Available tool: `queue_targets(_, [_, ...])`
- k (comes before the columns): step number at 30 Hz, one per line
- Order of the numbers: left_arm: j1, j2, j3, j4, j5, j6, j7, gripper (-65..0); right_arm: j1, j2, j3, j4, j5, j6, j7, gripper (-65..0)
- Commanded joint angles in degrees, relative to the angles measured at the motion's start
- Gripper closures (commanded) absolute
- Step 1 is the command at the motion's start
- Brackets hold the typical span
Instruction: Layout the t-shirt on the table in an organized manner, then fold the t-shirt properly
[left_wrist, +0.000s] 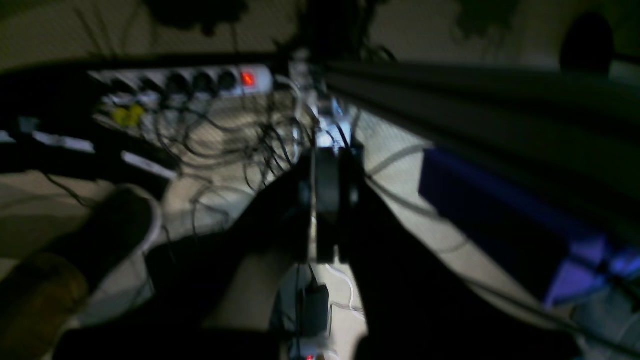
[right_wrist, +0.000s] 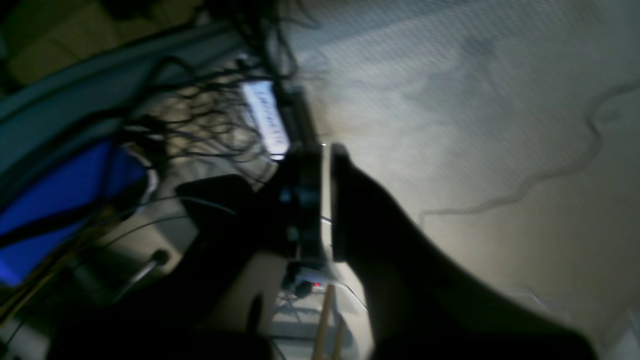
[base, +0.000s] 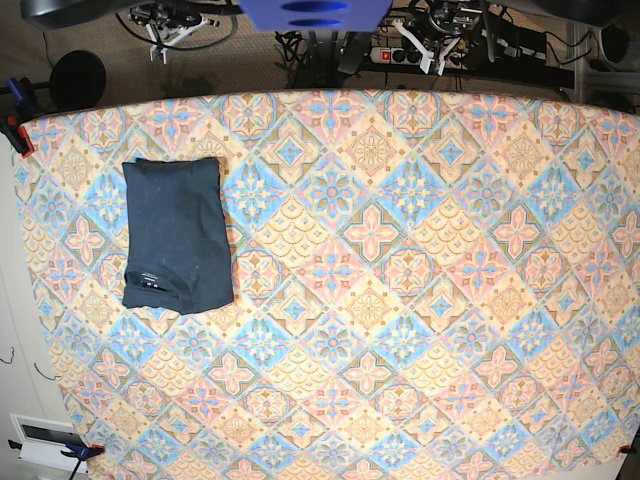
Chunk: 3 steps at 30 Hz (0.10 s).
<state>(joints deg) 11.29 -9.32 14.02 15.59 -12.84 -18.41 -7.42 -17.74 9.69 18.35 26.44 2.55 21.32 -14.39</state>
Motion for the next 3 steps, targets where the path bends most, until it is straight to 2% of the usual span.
queue_targets(1, [0.10, 0.05, -0.09, 0.01, -0.04, -0.18, -0.27, 0.0, 1.17, -0.68, -0.02, 0.16, 0.05, -0.35, 0.28, -3.3])
queue_targets(3, [0.01, 0.40, -0.09, 0.19, -0.04, -0.18, -0.36, 0.0, 4.51, -2.53, -0.02, 0.07, 0.05, -1.59, 0.28, -3.3])
